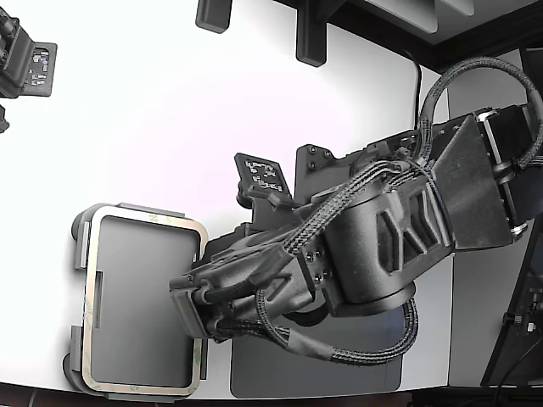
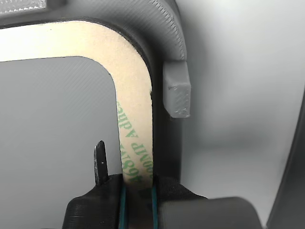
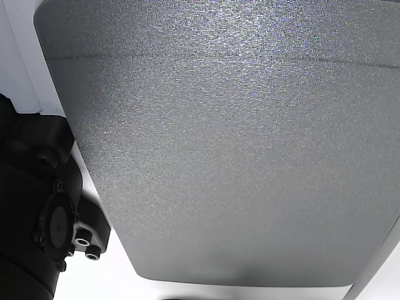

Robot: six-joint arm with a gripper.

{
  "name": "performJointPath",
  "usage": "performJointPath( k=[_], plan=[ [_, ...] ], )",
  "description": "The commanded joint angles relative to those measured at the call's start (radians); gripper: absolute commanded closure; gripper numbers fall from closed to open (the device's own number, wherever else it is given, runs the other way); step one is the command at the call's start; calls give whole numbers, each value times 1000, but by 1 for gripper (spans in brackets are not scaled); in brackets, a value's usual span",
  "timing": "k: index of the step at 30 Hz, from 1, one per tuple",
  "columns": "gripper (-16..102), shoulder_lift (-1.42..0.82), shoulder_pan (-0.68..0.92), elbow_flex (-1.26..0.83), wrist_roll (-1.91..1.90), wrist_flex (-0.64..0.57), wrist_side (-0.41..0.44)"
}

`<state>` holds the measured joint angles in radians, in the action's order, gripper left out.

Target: Grab top frame and put it into gray box.

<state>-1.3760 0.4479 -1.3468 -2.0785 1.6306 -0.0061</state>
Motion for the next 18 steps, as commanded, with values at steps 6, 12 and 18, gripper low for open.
performJointPath(
  k=[6, 12, 18],
  plan=[
    [98, -52, -15, -17, 3, -32, -2],
    [98, -66, -15, -52, 2, -57, -3],
    [98, -72, -15, -71, 2, -75, -5]
  ],
)
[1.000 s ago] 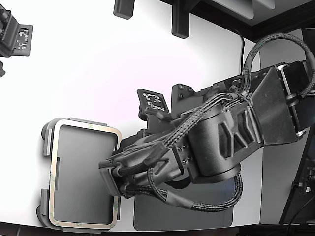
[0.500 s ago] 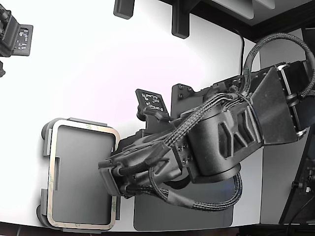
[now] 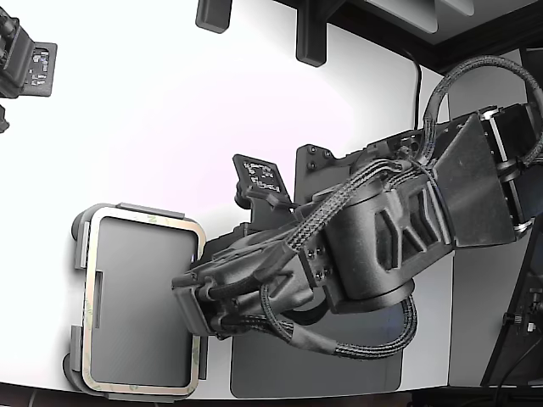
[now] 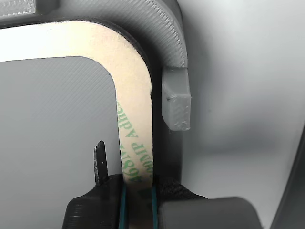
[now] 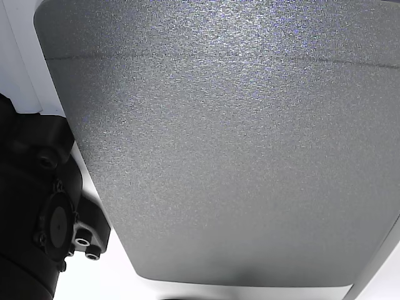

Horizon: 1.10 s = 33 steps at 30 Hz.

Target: Grab top frame and put it into gray box.

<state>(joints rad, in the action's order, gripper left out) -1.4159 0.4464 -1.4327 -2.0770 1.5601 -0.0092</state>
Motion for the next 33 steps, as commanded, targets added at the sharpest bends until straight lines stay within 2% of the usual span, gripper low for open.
performJointPath(
  k=[1, 25, 26, 27, 28, 29, 30, 33],
  plan=[
    [98, -32, -14, 14, 0, -6, -2],
    [96, -38, -15, -28, -26, -40, -9],
    [92, -37, -15, -26, -29, -40, -9],
    [69, -37, -15, -25, -32, -40, -8],
    [1, -37, -15, -25, -37, -43, -3],
    [1, -35, -15, -28, -32, -51, -5],
    [-12, -38, -15, -40, -31, -69, -5],
    [-14, -46, -17, -41, -25, -84, -2]
  ],
)
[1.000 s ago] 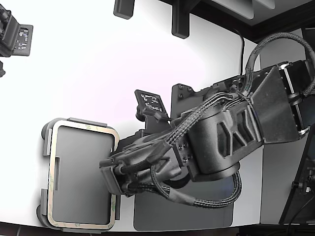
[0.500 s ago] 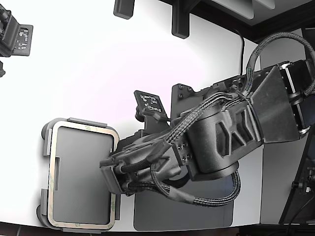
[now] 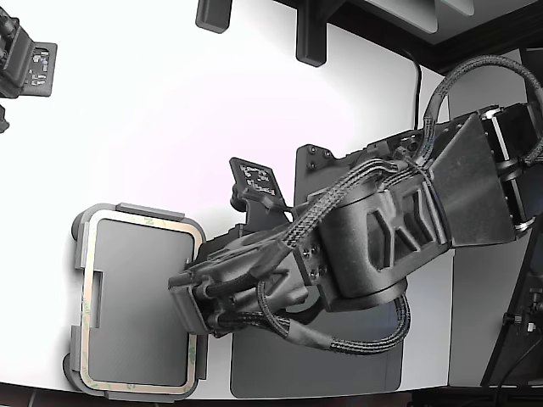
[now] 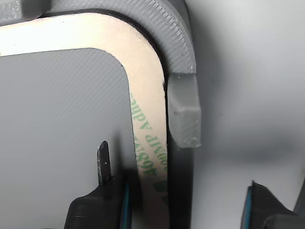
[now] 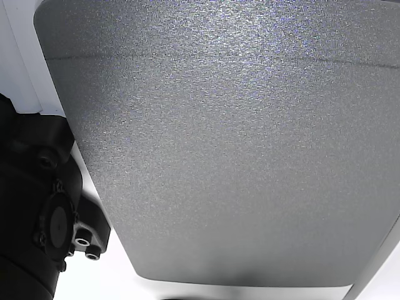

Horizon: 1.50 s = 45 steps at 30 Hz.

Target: Grab top frame and put it into gray box.

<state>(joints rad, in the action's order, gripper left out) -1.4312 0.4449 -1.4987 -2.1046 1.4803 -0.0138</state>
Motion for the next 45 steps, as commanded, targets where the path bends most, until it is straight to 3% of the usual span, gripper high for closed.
performJointPath(
  k=[1, 9, 13, 16, 20, 23, 29, 38, 45],
  plan=[
    [-14, -31, -15, 35, 8, -5, 5],
    [-14, -138, -49, 124, 181, -25, 156],
    [-14, -259, -78, 75, 607, -41, 333],
    [-14, -390, -130, -23, 962, -104, 394],
    [-14, -641, -233, -296, 1451, -301, 371],
    [-14, -838, -327, -518, 1700, -439, 267],
    [-14, -1184, -483, -884, 1968, -565, 97],
    [-14, -1494, -505, -1134, 1990, -525, 72],
    [-14, -1523, -497, -1140, 1991, -515, 95]
  ],
)
